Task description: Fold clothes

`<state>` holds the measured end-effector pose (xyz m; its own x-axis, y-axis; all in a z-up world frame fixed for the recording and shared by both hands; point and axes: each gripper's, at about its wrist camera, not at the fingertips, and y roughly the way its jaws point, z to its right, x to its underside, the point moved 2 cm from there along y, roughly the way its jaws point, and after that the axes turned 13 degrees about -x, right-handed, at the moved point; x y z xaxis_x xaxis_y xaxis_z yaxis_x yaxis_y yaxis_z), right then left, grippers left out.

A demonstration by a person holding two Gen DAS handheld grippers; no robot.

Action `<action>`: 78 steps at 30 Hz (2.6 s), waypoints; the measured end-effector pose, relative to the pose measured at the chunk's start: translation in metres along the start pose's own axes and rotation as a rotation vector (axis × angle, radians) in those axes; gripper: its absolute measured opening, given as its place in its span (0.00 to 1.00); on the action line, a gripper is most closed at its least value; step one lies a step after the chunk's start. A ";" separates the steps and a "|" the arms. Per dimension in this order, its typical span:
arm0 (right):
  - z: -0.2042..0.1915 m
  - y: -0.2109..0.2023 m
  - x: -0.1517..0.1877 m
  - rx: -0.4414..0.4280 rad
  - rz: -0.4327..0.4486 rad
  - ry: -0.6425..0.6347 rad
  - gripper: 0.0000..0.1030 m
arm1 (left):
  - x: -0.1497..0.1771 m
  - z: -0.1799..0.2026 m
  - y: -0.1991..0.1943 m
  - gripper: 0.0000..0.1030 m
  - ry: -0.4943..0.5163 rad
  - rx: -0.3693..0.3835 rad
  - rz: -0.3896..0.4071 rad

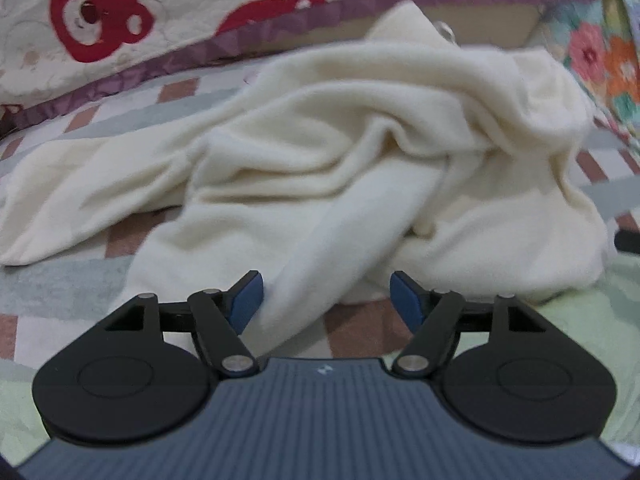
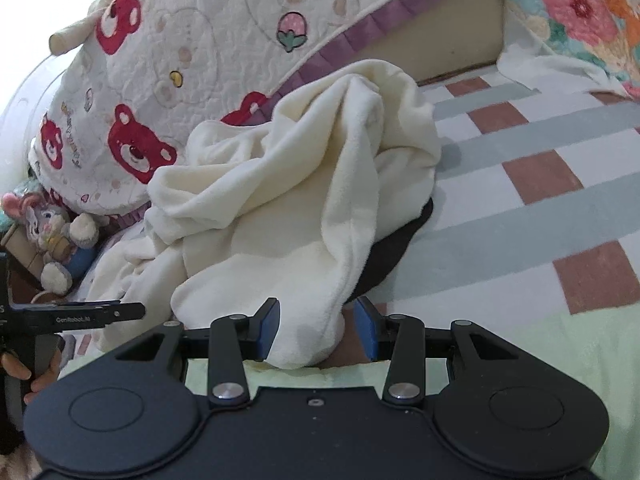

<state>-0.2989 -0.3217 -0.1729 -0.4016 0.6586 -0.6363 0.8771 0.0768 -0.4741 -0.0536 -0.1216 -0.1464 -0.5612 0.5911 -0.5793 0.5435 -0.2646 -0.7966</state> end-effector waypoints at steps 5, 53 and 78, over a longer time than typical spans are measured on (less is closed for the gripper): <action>-0.002 0.012 0.004 0.004 -0.024 -0.015 0.45 | 0.002 -0.003 0.017 0.68 0.000 -0.037 -0.032; -0.063 -0.094 -0.085 -0.089 0.147 -0.220 0.12 | 0.012 -0.036 -0.091 0.18 -0.035 -0.127 0.210; -0.063 -0.191 -0.004 0.209 -0.155 -0.088 0.21 | 0.051 -0.038 -0.169 0.18 0.002 0.141 -0.146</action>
<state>-0.4478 -0.2918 -0.0413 -0.5563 0.5829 -0.5923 0.7337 0.0098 -0.6794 -0.1507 -0.0176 -0.0350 -0.6263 0.6323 -0.4559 0.3641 -0.2799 -0.8883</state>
